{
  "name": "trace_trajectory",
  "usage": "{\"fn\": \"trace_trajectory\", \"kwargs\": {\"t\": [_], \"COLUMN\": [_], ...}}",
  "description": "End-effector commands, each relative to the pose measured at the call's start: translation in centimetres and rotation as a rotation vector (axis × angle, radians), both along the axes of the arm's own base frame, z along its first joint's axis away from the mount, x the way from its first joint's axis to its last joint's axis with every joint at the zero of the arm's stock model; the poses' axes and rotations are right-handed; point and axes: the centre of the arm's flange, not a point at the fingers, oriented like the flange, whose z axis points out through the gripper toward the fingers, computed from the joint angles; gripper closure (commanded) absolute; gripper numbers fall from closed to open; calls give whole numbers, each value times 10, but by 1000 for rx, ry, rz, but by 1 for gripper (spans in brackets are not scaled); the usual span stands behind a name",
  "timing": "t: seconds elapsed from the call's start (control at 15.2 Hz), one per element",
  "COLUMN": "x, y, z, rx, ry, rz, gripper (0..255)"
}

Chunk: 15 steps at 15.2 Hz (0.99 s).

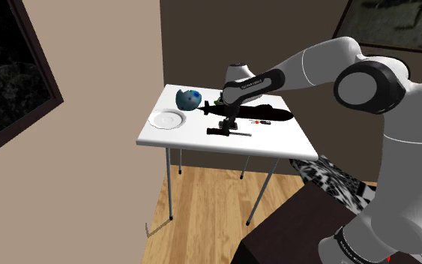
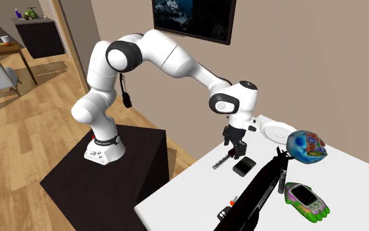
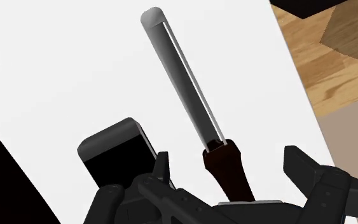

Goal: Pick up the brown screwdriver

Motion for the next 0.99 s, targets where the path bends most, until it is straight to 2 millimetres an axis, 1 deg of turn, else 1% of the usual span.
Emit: {"fn": "trace_trajectory", "kwargs": {"t": [0.0, 0.13, 0.26, 0.33, 0.92], "x": [0, 0, 0, 0, 0], "y": [0, 0, 0, 0, 0], "z": [-11, -19, -19, -19, -19], "rx": [0, 0, 0, 0, 0], "ry": [-1, -1, -1, -1, -1], "rz": [1, 1, 1, 1, 1], "gripper": [0, 0, 0, 255, 255]}}
